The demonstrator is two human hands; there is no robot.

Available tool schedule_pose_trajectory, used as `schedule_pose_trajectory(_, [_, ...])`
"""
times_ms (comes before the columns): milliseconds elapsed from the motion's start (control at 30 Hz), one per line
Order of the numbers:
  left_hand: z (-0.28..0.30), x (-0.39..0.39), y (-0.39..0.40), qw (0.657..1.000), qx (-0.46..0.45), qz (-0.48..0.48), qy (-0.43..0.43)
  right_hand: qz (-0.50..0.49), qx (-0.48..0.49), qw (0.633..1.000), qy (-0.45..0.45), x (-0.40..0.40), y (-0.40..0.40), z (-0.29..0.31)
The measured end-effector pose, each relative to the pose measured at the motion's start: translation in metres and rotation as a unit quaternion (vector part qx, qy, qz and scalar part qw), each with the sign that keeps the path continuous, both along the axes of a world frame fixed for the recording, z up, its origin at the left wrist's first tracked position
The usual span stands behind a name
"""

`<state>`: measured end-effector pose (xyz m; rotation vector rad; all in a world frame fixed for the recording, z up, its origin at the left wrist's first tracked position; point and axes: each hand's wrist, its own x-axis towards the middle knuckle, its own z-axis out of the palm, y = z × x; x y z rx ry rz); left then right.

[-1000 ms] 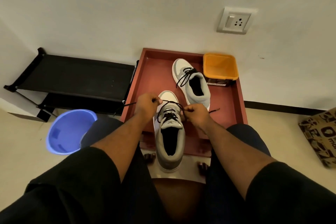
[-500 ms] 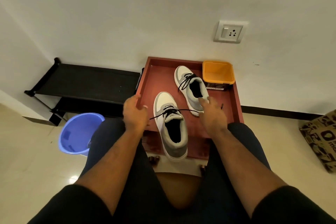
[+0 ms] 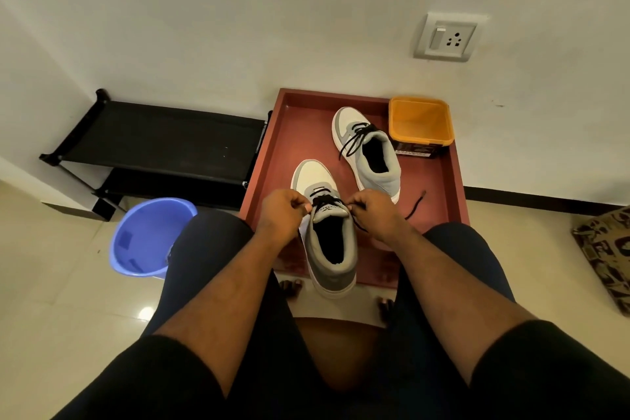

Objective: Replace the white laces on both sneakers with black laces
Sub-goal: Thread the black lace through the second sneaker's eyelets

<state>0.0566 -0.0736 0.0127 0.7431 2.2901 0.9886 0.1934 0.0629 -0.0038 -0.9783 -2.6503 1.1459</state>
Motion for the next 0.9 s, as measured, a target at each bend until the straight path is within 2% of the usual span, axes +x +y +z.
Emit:
schedule_pose_trajectory(200, [0.006,-0.009,-0.004,0.991,-0.079,-0.044,0.098,-0.024,0.102,0.992,-0.064,0.009,-0.001,0.005])
schedule_pose_trajectory(367, [0.01,-0.007,-0.008,0.967,-0.105,-0.081,0.218,-0.025,0.174,0.981,-0.087,0.014,-0.001,0.012])
schedule_pose_trajectory(433, [0.011,-0.007,-0.011,0.958,-0.133,-0.093,0.236,-0.016,0.169,0.981,-0.096,0.015,0.001,0.012])
schedule_pose_trajectory(500, [0.012,-0.01,-0.012,0.959,-0.155,-0.093,0.219,-0.018,0.167,0.981,-0.095,0.016,0.003,0.013])
schedule_pose_trajectory(567, [0.011,-0.013,-0.012,0.975,-0.13,-0.089,0.154,-0.01,0.18,0.979,-0.095,0.018,0.004,0.015])
schedule_pose_trajectory(633, [0.015,-0.014,-0.015,0.998,-0.03,-0.054,0.004,-0.005,0.192,0.977,-0.092,0.021,0.005,0.015])
schedule_pose_trajectory(700, [0.025,-0.013,-0.019,0.986,0.059,0.002,-0.158,-0.024,0.183,0.98,-0.069,0.022,0.005,0.014])
schedule_pose_trajectory(733, [0.029,-0.014,-0.02,0.972,0.097,0.02,-0.212,-0.045,0.147,0.987,-0.043,0.021,0.004,0.015])
schedule_pose_trajectory(800, [0.034,-0.016,-0.02,0.939,0.184,0.04,-0.287,-0.114,-0.015,0.993,0.028,0.02,0.0,0.023])
schedule_pose_trajectory(900, [0.037,-0.016,-0.019,0.898,0.272,0.052,-0.342,-0.196,-0.272,0.931,0.147,0.018,-0.004,0.038])
